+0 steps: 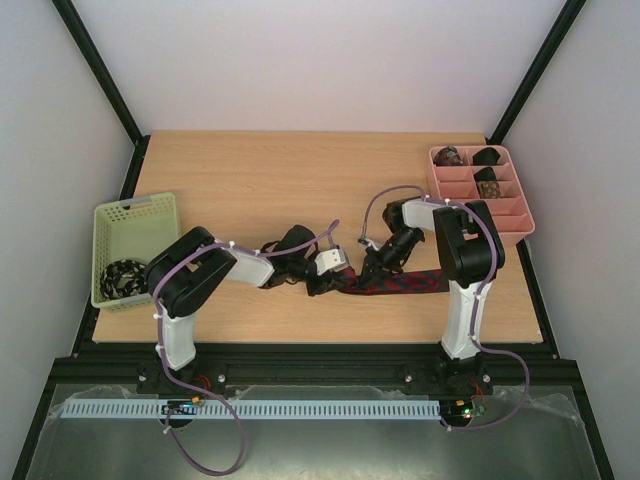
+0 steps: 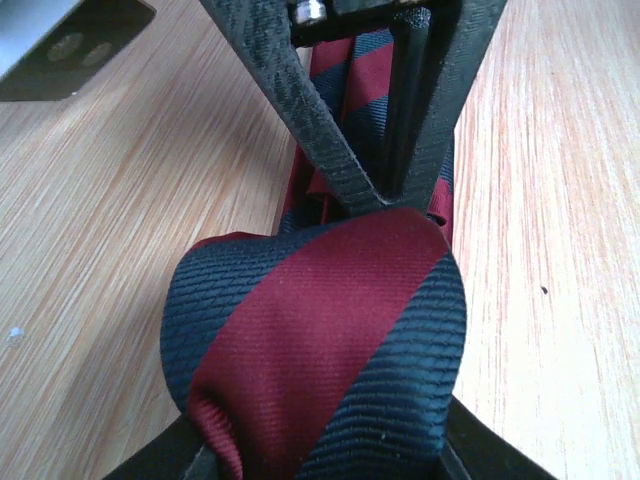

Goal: Roll the ties
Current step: Roll the tie at the center of the board.

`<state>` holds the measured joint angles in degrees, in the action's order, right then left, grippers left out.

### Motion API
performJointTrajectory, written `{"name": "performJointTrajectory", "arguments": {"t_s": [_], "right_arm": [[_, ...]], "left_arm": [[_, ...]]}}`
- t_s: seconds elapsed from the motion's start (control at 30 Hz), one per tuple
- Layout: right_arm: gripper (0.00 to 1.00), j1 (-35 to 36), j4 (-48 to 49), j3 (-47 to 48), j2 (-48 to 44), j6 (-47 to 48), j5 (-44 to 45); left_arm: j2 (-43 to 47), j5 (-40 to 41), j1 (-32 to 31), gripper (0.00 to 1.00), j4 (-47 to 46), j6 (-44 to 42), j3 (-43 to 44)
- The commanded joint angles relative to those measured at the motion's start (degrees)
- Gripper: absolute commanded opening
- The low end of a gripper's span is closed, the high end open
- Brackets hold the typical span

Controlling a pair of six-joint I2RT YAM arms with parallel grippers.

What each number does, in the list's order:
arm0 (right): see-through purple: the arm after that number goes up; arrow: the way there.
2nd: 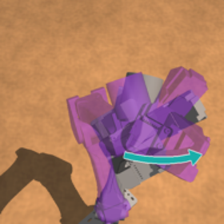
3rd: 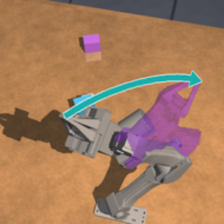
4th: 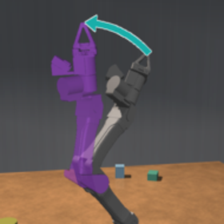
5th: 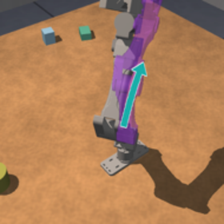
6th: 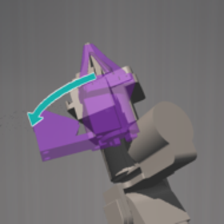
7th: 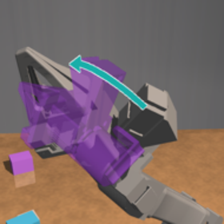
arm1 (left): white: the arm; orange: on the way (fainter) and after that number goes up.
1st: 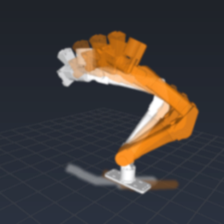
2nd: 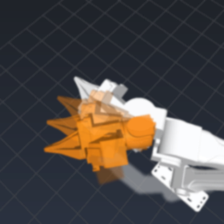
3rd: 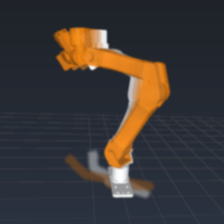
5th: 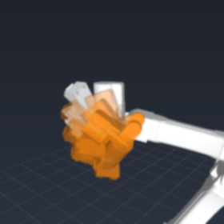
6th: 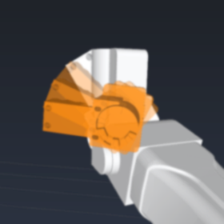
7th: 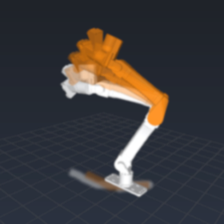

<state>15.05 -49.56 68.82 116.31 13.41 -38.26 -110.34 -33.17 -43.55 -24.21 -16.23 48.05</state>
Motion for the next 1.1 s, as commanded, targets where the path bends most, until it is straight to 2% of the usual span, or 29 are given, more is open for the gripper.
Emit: {"name": "performJointTrajectory", "arguments": {"t_s": [0.0,0.2,0.27,0.33,0.57,0.77,1.07], "right_arm": [[0.13,-0.51,2.73,-0.38,4.37,-2.77,5.15],[0.15,-0.73,3.14,-0.93,4.83,-4.23,7.03],[0.15,-0.79,3.36,-0.68,5.07,-4.49,7.30],[0.18,-0.82,3.71,-0.26,5.37,-4.98,7.48],[0.24,-1.28,3.36,2.43,5.32,-5.07,7.88],[0.57,-1.85,-0.68,3.18,-1.06,-1.72,-2.87],[0.62,-0.27,0.94,-2.81,-8.41,-4.06,-14.78]], "left_arm": [[2.11,-2.54,1.25,0.20,5.65,-2.88,-0.41],[4.41,-9.22,2.35,0.21,17.81,-18.11,5.56],[3.92,-9.14,2.13,0.21,22.53,-24.00,6.56],[2.71,-6.32,1.75,0.21,25.80,-26.15,7.45],[0.10,1.47,0.43,0.22,28.96,-24.74,6.84],[-3.00,4.57,-0.90,0.23,31.71,-21.71,8.23],[-3.48,6.26,-1.01,0.23,32.04,-20.52,8.20]]}}
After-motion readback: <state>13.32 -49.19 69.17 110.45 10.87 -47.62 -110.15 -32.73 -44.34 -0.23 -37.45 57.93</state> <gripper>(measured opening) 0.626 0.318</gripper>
